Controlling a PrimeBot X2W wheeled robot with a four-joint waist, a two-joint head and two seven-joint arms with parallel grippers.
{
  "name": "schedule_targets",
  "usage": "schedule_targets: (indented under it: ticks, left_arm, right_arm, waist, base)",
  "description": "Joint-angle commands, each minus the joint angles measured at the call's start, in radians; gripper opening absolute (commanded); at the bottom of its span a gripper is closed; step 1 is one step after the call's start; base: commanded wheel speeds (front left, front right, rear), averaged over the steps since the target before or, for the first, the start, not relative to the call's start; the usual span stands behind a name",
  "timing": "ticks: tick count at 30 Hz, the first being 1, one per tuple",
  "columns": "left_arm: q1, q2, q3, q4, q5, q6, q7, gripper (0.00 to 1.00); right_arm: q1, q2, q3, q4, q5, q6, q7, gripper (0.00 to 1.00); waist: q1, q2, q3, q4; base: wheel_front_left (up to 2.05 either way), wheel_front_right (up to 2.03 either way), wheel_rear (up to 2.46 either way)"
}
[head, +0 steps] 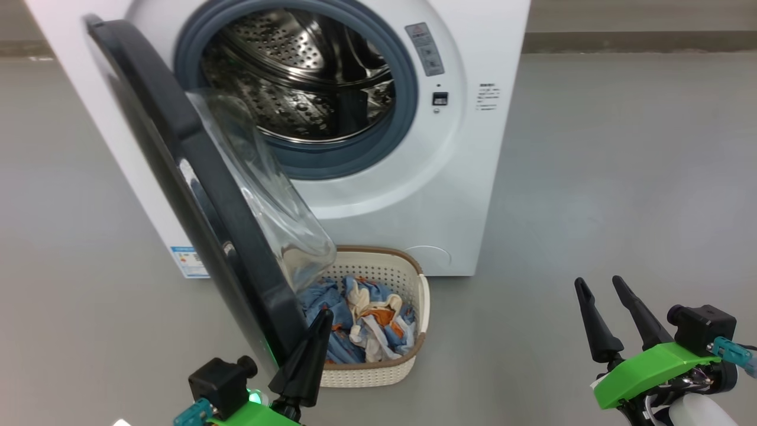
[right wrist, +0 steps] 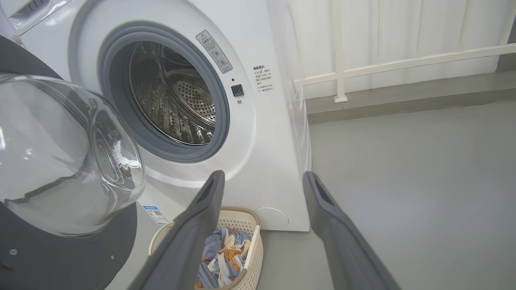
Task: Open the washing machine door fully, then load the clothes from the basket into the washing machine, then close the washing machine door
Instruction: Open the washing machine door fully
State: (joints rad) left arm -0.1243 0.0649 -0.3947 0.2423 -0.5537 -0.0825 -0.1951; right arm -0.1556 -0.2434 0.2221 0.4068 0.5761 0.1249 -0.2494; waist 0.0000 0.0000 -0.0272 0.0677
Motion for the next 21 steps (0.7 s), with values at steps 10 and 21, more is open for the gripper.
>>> schedule_targets:
  ticks: [10, 21]
  left_arm:
    - [-0.020, 0.063, 0.069, -0.032, -0.010, 0.037, 0.003, 0.00]
    - [0.000, 0.100, 0.088, -0.057, -0.015, 0.060, 0.017, 0.00]
  right_arm:
    - [-0.018, -0.003, 0.029, -0.003, 0.026, 0.006, -0.012, 1.00]
    - [-0.013, 0.002, 0.032, 0.002, 0.031, 0.006, -0.012, 1.00]
  waist:
    - [0.0000, 0.0000, -0.012, 0.088]
    - [0.0000, 0.0000, -0.020, 0.148]
  base:
    - [0.00, 0.00, 0.00]
    - [0.00, 0.00, 0.00]
